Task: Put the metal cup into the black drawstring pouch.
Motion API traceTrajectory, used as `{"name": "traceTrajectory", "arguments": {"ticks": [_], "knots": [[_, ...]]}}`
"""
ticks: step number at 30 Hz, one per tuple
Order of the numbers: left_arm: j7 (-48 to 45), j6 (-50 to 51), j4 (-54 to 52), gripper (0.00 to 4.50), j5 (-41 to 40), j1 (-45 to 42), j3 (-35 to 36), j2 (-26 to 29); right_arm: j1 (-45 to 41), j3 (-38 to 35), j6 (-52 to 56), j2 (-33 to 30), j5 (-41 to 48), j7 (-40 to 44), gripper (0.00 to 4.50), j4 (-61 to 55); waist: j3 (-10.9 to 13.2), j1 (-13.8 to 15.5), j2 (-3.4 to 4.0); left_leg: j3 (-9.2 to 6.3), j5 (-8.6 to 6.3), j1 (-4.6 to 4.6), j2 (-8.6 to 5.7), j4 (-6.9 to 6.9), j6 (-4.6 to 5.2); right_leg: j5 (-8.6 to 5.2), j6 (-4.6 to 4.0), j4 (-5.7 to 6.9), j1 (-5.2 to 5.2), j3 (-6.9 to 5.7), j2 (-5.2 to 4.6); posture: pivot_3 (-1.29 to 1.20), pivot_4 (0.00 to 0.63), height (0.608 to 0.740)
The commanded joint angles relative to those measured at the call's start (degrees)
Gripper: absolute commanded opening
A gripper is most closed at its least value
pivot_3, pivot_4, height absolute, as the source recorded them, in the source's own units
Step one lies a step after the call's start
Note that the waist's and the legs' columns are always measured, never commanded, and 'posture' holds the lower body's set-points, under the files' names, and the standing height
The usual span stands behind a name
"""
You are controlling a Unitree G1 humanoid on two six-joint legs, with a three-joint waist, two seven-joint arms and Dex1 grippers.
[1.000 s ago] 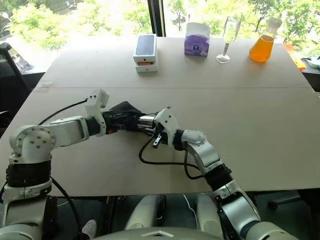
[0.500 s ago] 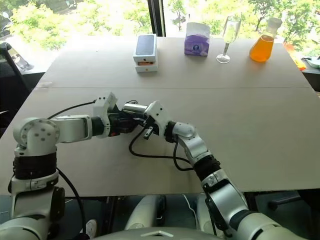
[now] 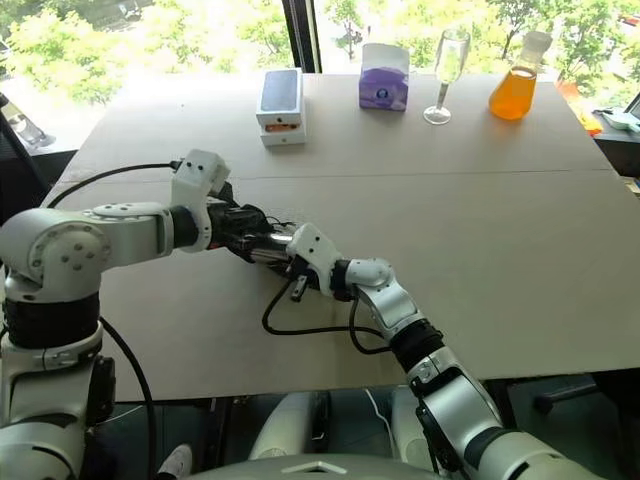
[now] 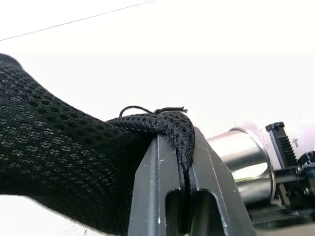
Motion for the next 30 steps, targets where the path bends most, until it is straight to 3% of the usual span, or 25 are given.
{"name": "traceTrajectory", "arguments": {"ticks": [1,10,16,24,30], "knots": [[-0.8,-0.9,-3.7,0.00,0.4,0.7,3.0,-1.4,0.5,0.8,0.5,1.0,-0.3,0.7,0.16,1.3,0.0,0.1,-0.01,0.00,0.00,-0.01,0.00,0.00,0.00,0.00,0.00,-0.01,0.00,0.00,-0.01,0.00,0.150,0.740],[-0.8,-1.5,-6.1,0.00,3.8,9.3,7.5,-3.0,0.7,-2.7,1.7,2.4,3.5,1.0,0.16,0.0,0.0,0.1,-0.02,0.01,-0.01,0.01,0.03,0.00,0.01,0.00,0.00,0.00,0.00,0.02,-0.13,0.00,0.150,0.740],[1.0,0.8,-7.8,0.00,3.2,10.2,12.9,-8.3,0.8,-4.3,5.0,4.6,7.7,2.8,0.16,-2.4,0.0,0.2,-0.04,-0.02,-0.08,-0.01,0.02,0.00,0.12,0.00,0.00,-0.02,0.01,-0.01,-0.23,0.00,0.150,0.740],[-0.3,1.5,-12.4,0.00,0.8,10.3,16.6,-12.2,-2.2,-3.1,2.0,8.1,6.3,2.8,0.16,4.9,0.0,0.1,-0.05,-0.02,-0.15,-0.01,0.00,0.01,0.23,0.01,0.00,-0.02,0.01,-0.03,-0.20,0.00,0.150,0.740],[1.0,7.2,-14.2,0.00,-1.8,10.8,21.1,-18.4,-4.8,-5.3,-3.1,9.7,6.0,-2.5,0.16,10.9,0.0,0.2,-0.04,-0.04,-0.14,0.03,0.00,0.01,0.23,0.01,-0.01,0.02,0.03,-0.04,-0.20,0.00,0.150,0.740]]}}
